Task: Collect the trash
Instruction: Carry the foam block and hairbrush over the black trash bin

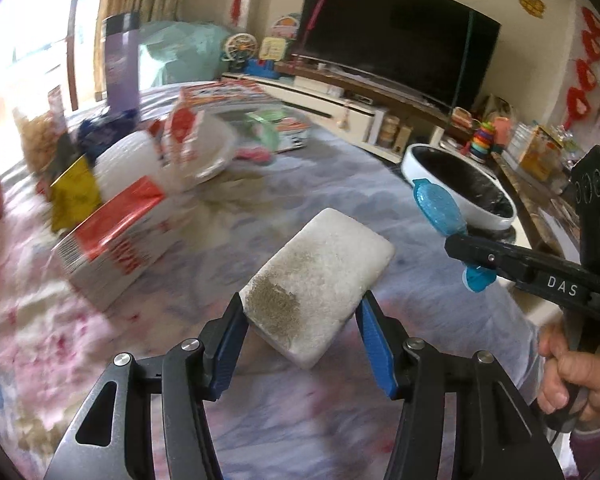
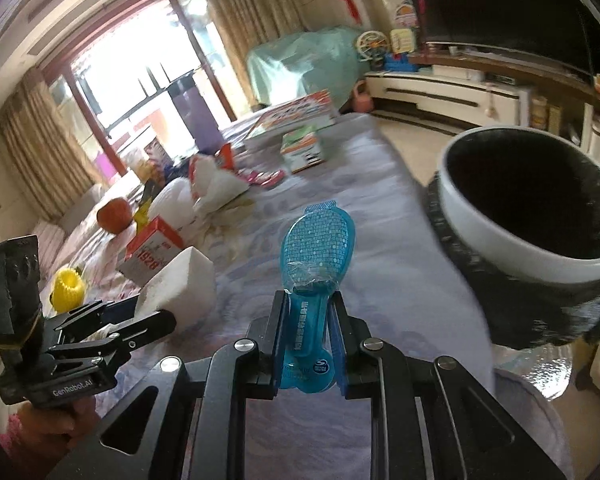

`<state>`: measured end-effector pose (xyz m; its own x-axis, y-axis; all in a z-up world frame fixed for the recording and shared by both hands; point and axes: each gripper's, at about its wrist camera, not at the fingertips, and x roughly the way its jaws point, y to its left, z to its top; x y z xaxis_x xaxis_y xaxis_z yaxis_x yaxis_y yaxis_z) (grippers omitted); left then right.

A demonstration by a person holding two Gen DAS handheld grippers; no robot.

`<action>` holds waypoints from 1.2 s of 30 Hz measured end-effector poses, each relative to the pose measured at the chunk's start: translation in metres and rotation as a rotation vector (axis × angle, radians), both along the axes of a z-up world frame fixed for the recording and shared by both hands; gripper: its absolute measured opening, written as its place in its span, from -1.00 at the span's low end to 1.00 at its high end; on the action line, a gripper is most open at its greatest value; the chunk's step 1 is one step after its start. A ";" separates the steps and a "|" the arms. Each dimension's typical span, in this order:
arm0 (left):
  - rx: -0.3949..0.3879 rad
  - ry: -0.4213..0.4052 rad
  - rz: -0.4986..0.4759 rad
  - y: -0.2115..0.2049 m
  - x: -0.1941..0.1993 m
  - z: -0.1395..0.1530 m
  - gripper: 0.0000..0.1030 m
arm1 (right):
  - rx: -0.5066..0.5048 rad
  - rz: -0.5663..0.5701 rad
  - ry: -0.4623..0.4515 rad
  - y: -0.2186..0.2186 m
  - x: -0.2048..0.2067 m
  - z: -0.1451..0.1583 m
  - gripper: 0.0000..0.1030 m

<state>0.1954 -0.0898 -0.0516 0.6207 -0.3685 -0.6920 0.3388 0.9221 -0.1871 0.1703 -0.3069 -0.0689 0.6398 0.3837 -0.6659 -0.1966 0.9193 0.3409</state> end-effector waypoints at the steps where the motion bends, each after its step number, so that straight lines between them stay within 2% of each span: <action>1: -0.001 -0.003 -0.007 -0.004 0.002 0.001 0.03 | 0.001 -0.011 -0.004 -0.005 -0.001 0.002 -0.62; 21: 0.001 -0.029 -0.117 -0.074 0.040 0.011 0.03 | 0.030 -0.169 -0.043 -0.082 -0.010 0.018 -0.62; 36: 0.028 -0.052 -0.191 -0.129 0.068 0.016 0.03 | 0.033 -0.245 -0.030 -0.132 0.001 0.017 -0.62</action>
